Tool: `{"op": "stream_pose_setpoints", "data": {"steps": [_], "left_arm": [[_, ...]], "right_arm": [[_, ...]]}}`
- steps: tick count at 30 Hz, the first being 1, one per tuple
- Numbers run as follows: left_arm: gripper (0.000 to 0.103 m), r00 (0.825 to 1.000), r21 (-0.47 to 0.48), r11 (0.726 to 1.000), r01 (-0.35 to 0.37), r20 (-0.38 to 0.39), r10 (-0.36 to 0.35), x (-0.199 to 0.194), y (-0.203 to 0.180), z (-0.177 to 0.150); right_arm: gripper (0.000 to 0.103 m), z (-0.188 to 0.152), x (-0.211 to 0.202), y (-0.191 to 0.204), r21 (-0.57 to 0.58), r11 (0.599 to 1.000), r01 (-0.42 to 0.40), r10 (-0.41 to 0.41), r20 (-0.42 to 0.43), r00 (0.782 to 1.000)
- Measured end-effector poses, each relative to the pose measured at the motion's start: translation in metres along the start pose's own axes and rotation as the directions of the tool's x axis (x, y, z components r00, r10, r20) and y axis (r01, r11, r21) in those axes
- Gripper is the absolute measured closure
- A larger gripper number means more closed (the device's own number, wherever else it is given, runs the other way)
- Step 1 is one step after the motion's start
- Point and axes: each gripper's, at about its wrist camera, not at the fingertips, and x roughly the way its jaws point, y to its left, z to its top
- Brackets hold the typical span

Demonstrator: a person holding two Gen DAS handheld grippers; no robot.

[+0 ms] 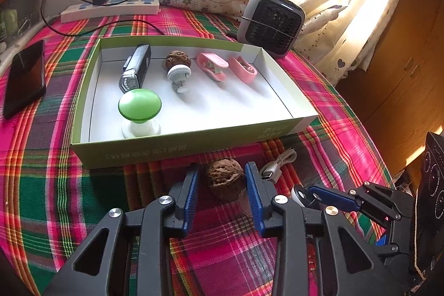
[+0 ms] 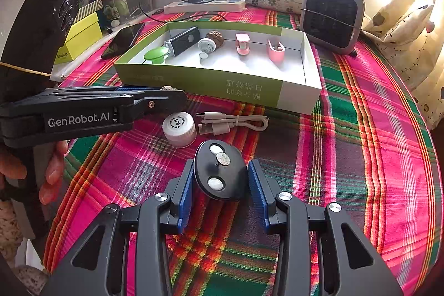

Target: Organize objects

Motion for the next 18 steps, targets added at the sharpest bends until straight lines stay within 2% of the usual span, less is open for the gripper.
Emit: {"op": "stream_pose_setpoints", "data": {"steps": [18], "left_arm": [[0.074,0.999,0.019,0.999,-0.041,0.014,0.041,-0.0040,0.0009,-0.0019]], "right_arm": [[0.064,0.0000,0.0000,0.0005,0.000,1.000,0.000,0.000,0.000,1.000]]}}
